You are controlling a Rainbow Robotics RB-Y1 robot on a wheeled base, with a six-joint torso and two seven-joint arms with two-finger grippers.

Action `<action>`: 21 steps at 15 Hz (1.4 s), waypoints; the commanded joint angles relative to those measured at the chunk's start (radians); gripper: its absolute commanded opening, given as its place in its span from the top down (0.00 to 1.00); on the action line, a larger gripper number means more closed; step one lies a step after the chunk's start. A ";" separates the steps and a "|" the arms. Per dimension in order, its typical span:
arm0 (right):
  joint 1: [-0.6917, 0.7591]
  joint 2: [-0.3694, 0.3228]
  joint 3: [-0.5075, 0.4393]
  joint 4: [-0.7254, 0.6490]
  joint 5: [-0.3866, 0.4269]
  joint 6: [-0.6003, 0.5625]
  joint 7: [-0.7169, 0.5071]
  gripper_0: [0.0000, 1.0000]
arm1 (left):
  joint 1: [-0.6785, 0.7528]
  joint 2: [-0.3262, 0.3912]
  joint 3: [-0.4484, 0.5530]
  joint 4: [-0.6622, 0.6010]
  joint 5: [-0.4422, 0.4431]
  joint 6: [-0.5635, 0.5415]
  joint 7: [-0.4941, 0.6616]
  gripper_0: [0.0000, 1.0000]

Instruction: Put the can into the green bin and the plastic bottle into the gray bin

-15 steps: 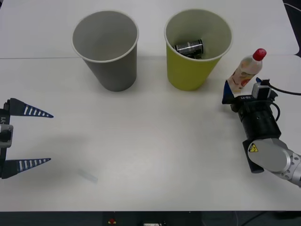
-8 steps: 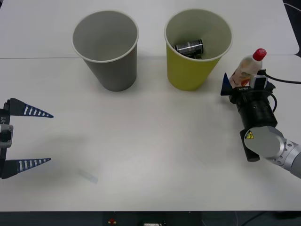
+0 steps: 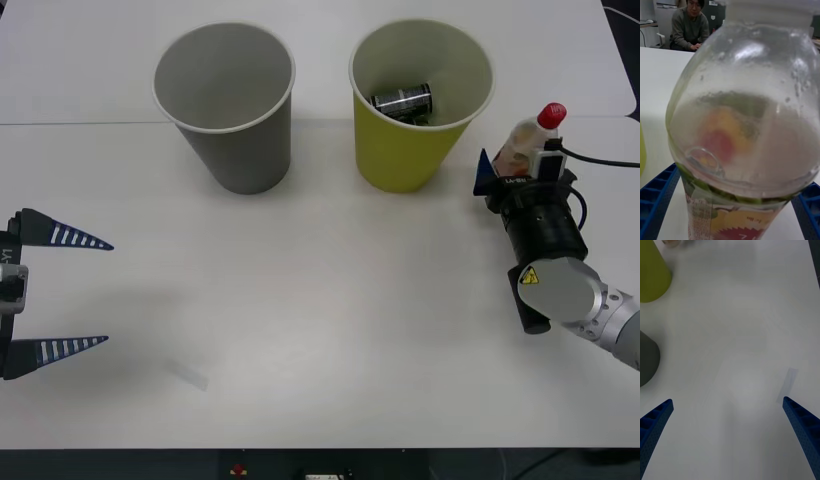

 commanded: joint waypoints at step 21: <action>0.487 -0.261 -0.485 -0.644 0.236 -0.429 0.002 1.00 | 0.000 0.000 0.000 0.000 0.000 0.000 0.000 0.00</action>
